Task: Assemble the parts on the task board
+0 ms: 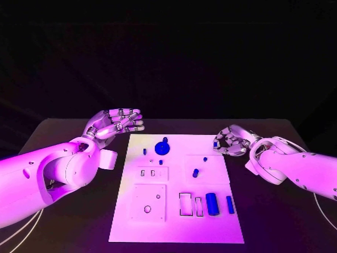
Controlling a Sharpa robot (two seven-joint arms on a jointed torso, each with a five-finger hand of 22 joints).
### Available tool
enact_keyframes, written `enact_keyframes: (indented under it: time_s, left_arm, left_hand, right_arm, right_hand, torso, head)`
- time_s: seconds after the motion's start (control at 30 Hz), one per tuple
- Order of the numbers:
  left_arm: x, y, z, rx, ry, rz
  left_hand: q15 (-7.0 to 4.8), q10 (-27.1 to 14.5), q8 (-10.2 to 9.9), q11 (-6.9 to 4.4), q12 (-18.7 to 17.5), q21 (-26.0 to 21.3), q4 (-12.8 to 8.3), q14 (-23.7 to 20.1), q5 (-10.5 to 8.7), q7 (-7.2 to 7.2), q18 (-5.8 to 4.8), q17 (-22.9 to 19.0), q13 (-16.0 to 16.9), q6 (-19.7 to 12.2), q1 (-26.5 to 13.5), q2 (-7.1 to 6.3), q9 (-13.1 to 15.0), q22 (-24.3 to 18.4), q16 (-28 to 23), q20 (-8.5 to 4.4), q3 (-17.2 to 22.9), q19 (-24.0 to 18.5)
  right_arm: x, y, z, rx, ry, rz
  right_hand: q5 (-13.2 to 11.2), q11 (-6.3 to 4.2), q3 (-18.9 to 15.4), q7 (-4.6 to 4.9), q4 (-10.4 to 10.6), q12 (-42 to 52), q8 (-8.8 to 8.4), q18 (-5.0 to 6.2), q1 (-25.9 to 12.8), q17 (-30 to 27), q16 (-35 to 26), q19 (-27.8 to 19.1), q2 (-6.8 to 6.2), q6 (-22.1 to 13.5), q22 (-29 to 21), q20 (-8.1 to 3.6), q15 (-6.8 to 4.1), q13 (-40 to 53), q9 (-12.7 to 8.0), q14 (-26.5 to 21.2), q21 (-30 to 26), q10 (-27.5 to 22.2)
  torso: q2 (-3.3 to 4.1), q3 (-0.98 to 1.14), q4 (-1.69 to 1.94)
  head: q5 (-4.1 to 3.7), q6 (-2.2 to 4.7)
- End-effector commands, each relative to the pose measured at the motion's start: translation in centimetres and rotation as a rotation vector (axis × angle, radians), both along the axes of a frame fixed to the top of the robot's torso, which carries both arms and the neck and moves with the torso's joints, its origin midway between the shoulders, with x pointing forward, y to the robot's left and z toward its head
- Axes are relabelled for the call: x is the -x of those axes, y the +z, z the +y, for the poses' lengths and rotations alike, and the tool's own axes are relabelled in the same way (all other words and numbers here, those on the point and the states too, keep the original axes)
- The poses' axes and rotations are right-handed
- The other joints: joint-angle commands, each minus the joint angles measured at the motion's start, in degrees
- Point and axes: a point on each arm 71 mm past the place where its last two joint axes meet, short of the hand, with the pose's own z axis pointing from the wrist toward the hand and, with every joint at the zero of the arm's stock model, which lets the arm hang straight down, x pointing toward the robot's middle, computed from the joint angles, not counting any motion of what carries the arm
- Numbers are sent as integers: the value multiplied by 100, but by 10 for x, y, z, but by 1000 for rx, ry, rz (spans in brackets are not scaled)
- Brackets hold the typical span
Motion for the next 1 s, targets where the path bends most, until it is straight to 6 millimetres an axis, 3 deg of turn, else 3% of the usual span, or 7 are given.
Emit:
enact_keyframes:
  time_s: [0.03, 0.3, 0.5, 0.7, 0.87, 1.0]
  left_arm:
    - [0, 1, -2, 9, -16, -5]
    - [-2, -1, -2, 8, -14, -2]
    - [-3, -2, -2, 5, -11, 1]
    - [-4, -5, -5, -2, -10, 18]
    - [-5, -6, -8, -3, -16, 25]
    - [-5, -6, -9, -3, -19, 27]
  left_hand:
    - [-11, 12, -28, 23, -22, -38, -10, -46, -18, 113, 78, 6, -5, -44, -12, -37, 9, -5, -25, 25, 37, 8]
    - [-10, 11, -29, 24, -25, -39, -11, -47, -18, 115, 78, 12, -5, -47, -16, -37, 11, -7, -28, 26, 42, 8]
    - [-10, 11, -29, 24, -25, -39, -11, -47, -18, 115, 78, 12, -5, -47, -16, -37, 11, -7, -28, 26, 42, 8]
    - [-10, 14, -27, 23, -25, -39, -13, -46, -18, 113, 79, 17, -4, -45, -15, -36, 13, -8, -30, 26, 47, 9]
    - [-10, 15, -26, 24, -25, -39, -10, -46, -18, 115, 79, 18, -4, -44, -19, -33, 14, -8, -31, 26, 49, 10]
    - [-10, 16, -26, 24, -25, -39, -7, -46, -19, 117, 79, 20, -4, -43, -24, -32, 14, -9, -32, 26, 49, 10]
  right_arm:
    - [3, 10, 11, -1, -37, -23]
    - [19, 26, 53, -9, 12, -27]
    - [32, 30, 96, 4, 92, -33]
    - [46, 26, 142, 3, 170, 5]
    - [53, 16, 168, 17, 202, 23]
    - [56, 8, 183, 27, 220, 28]
  right_hand:
    - [33, -35, 29, -131, 28, 6, 148, -77, -36, 1307, 34, 14, 23, 142, 606, -46, -55, 724, 142, 554, 26, 24]
    - [37, -38, 52, -132, 26, -9, 160, -83, -31, 1319, 37, 28, 54, 120, 625, -53, -59, 709, 150, 557, 44, 15]
    - [37, -39, 61, -133, 16, -14, 166, -84, -22, 1327, 39, 32, 57, 110, 630, -55, -60, 704, 154, 558, 48, 12]
    - [37, -39, 62, -133, 12, -15, 168, -76, -21, 1297, 31, 13, 54, 106, 602, -56, -61, 703, 155, 552, 18, 12]
    - [36, -39, 63, -132, 8, -19, 171, -73, -19, 1293, 30, 6, 51, 101, 593, -57, -62, 699, 157, 551, 7, 9]
    - [35, -39, 64, -131, 3, -28, 173, -72, -18, 1290, 29, 5, 47, 96, 591, -58, -62, 688, 158, 550, 4, 1]
  torso:
    - [-9, -3, -3]
    - [-40, -11, -12]
    - [-73, -9, -21]
    - [-91, -16, -10]
    - [-73, -9, 4]
    - [-69, -5, -20]
  head:
    - [5, -4]
    - [32, -25]
    - [119, -83]
    - [174, -106]
    - [200, -111]
    - [252, -125]
